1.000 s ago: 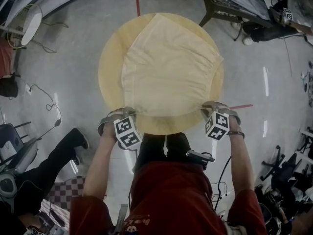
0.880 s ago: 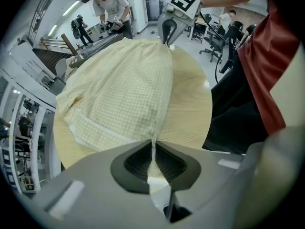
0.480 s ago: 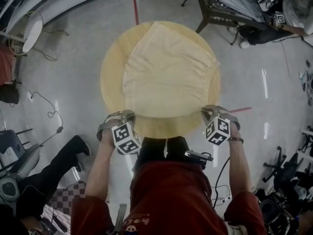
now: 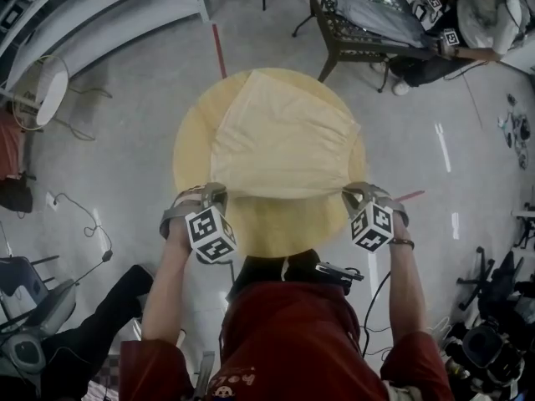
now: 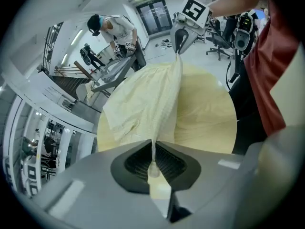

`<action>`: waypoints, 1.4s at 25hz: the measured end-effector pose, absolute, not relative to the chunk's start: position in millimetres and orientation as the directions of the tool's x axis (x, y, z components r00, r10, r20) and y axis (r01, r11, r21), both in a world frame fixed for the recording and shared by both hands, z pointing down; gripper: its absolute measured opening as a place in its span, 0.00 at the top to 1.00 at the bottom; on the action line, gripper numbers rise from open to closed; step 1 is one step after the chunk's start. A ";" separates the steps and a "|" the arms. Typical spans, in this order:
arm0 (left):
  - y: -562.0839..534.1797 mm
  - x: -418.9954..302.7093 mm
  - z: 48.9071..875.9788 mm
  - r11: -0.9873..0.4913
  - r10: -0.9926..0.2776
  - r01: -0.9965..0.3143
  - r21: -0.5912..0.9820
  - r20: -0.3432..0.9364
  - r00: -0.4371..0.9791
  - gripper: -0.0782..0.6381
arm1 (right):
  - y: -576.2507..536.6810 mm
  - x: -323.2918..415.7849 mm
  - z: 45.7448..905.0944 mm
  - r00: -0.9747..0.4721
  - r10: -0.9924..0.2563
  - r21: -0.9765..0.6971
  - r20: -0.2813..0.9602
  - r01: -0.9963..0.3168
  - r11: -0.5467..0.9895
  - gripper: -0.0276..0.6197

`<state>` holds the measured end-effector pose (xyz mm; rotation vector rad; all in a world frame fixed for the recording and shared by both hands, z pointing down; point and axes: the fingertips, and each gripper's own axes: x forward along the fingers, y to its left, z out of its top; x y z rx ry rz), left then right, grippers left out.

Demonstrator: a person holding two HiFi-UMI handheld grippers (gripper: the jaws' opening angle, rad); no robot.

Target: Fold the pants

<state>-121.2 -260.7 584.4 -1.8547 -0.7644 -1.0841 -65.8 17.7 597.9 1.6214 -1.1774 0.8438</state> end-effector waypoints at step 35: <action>-266.0 154.0 567.5 -0.317 0.005 0.802 -0.507 0.844 0.536 0.85 | 19.4 114.6 593.3 0.346 -0.376 0.224 0.859 -0.917 -0.331 0.93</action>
